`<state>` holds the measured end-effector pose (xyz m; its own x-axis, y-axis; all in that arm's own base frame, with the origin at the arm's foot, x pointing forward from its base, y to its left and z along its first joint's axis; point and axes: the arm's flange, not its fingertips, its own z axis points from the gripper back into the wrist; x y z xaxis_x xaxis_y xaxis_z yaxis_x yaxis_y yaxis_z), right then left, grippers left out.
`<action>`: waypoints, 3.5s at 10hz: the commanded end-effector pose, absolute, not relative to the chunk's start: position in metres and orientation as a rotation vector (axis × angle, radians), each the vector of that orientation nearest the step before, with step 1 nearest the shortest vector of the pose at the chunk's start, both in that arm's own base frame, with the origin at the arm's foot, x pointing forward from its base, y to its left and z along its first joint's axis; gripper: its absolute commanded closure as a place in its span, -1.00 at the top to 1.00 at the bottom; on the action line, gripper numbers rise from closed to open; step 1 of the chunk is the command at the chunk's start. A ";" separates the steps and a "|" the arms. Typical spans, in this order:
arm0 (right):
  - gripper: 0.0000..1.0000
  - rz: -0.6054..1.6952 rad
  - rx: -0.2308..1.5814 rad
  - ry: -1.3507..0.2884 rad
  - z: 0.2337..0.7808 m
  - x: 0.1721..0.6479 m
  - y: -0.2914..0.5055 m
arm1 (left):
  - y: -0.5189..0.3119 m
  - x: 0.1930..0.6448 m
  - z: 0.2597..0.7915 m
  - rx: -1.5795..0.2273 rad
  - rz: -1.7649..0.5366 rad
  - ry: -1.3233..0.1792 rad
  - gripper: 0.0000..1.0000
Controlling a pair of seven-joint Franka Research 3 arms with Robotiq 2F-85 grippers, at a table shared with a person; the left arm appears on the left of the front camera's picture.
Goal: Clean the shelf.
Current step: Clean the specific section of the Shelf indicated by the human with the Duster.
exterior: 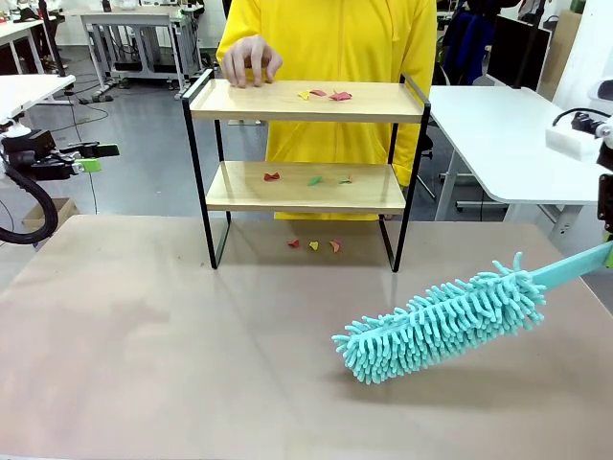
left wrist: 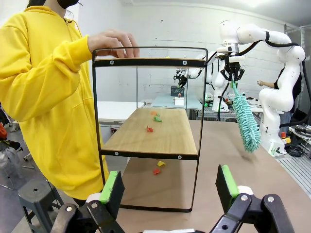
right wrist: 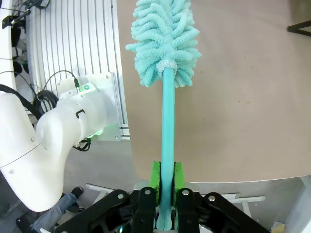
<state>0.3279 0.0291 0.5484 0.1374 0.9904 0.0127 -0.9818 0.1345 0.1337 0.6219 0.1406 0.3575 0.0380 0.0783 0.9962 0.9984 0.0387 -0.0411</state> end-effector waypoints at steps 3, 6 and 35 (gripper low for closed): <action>-0.73 1.434 0.116 0.085 0.551 0.326 0.027 | 0.141 0.621 0.360 -1.255 -1.119 -1.257 1.00; -0.73 1.434 0.116 0.085 0.551 0.326 0.027 | 0.141 0.621 0.360 -1.255 -1.119 -1.257 1.00; -0.73 0.454 0.471 -0.500 0.724 0.245 0.318 | 0.141 0.621 0.360 -1.255 -1.119 -1.257 1.00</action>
